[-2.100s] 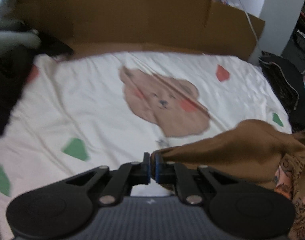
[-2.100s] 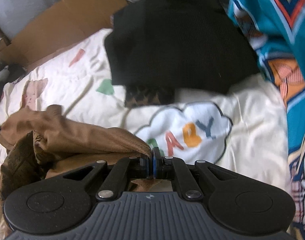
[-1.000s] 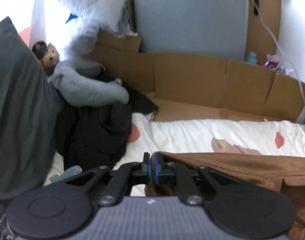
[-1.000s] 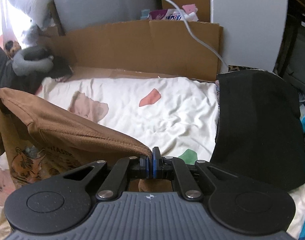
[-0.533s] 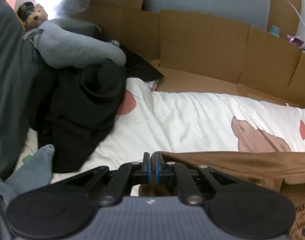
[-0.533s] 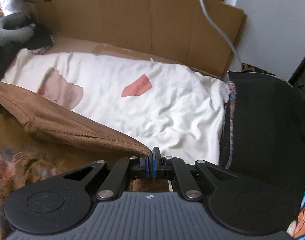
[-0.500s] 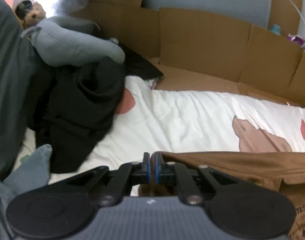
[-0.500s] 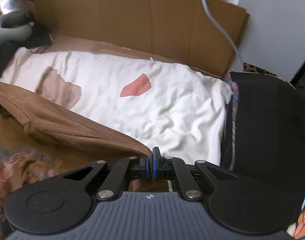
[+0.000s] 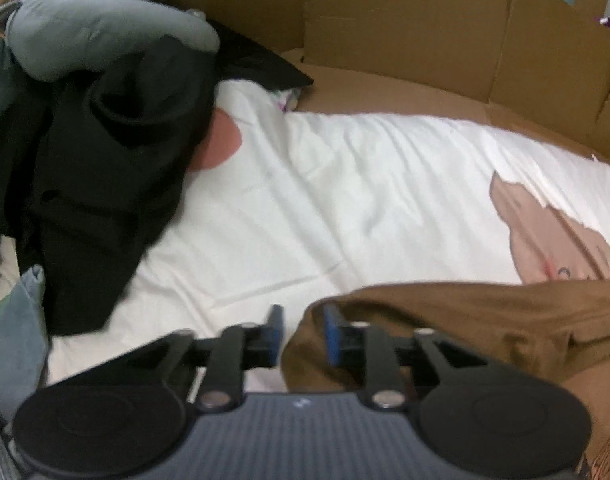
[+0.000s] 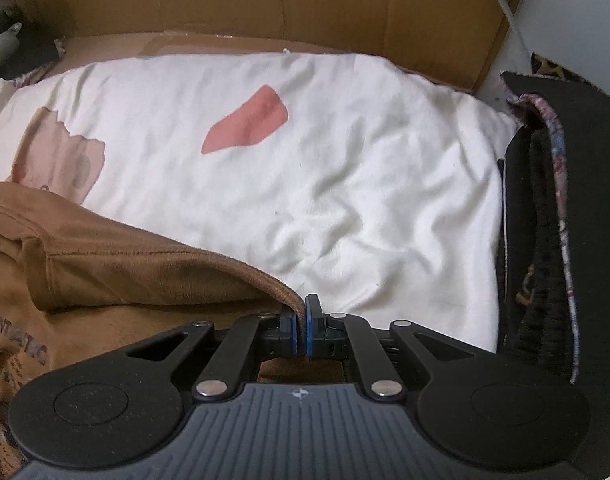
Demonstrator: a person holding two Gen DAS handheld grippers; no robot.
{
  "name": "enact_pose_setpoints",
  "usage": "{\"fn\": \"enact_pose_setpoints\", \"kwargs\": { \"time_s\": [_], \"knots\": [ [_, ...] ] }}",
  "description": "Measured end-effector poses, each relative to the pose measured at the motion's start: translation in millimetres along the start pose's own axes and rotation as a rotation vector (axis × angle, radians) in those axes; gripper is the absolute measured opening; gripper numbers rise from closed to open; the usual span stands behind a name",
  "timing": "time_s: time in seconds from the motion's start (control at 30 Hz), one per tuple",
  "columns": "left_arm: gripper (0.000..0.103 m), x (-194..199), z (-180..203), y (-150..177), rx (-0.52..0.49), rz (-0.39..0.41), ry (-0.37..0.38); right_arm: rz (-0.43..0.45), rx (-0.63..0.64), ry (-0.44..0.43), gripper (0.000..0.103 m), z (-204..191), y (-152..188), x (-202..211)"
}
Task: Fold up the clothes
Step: 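Lift the brown sweatshirt with both tools and carry it toward the cardboard wall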
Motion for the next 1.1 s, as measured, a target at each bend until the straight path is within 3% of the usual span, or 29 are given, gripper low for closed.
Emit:
{"fn": "enact_pose_setpoints", "kwargs": {
  "time_s": [0.07, 0.23, 0.3, 0.37, 0.47, 0.73, 0.83, 0.93, 1.1],
  "knots": [
    [0.042, -1.4, -6.1, 3.7, 0.015, -0.005, 0.005, 0.002, -0.002, -0.001, 0.002, -0.3, 0.8, -1.7],
    [0.042, -10.5, -18.1, 7.7, 0.133, -0.036, 0.056, 0.014, -0.015, 0.007, 0.002, -2.2, 3.8, -3.6],
    [0.034, -11.2, -19.2, 8.7, 0.179, -0.05, 0.076, 0.017, -0.009, 0.013, 0.002, -3.0, 2.7, -2.7],
    [0.019, -14.2, -18.2, 9.6, 0.209, -0.082, 0.112, 0.027, -0.014, 0.018, 0.002, -1.8, -0.1, -0.1],
    [0.016, -12.9, -17.8, 10.7, 0.228, -0.087, 0.12, 0.042, -0.011, 0.026, 0.002, -1.6, -3.2, 3.8],
    [0.02, -19.3, -21.5, 8.6, 0.317, -0.09, 0.11, 0.03, -0.016, 0.046, 0.002, -5.5, 9.4, 0.4],
    [0.02, -20.3, -19.4, 9.9, 0.309, -0.07, 0.096, 0.024, -0.024, 0.063, 0.002, -8.6, 9.7, -0.2],
    [0.008, -16.9, -17.7, 11.7, 0.316, -0.041, 0.1, 0.021, -0.022, 0.088, 0.002, -12.9, 6.8, 1.1],
    [0.005, 3.3, -27.3, 13.8, 0.317, 0.025, 0.088, 0.077, -0.013, 0.121, 0.002, -14.8, -0.9, 15.7]
  ]
}}
Point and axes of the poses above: each gripper's, at about its wrist camera, not at the fingertips, and x roughly against the way its jaws point, z to its right, y to its underside, the point moved 5 cm from there along -x, roughly the way its jaws point, and after that the axes turned 13 degrees about x, right-handed, at the moved point
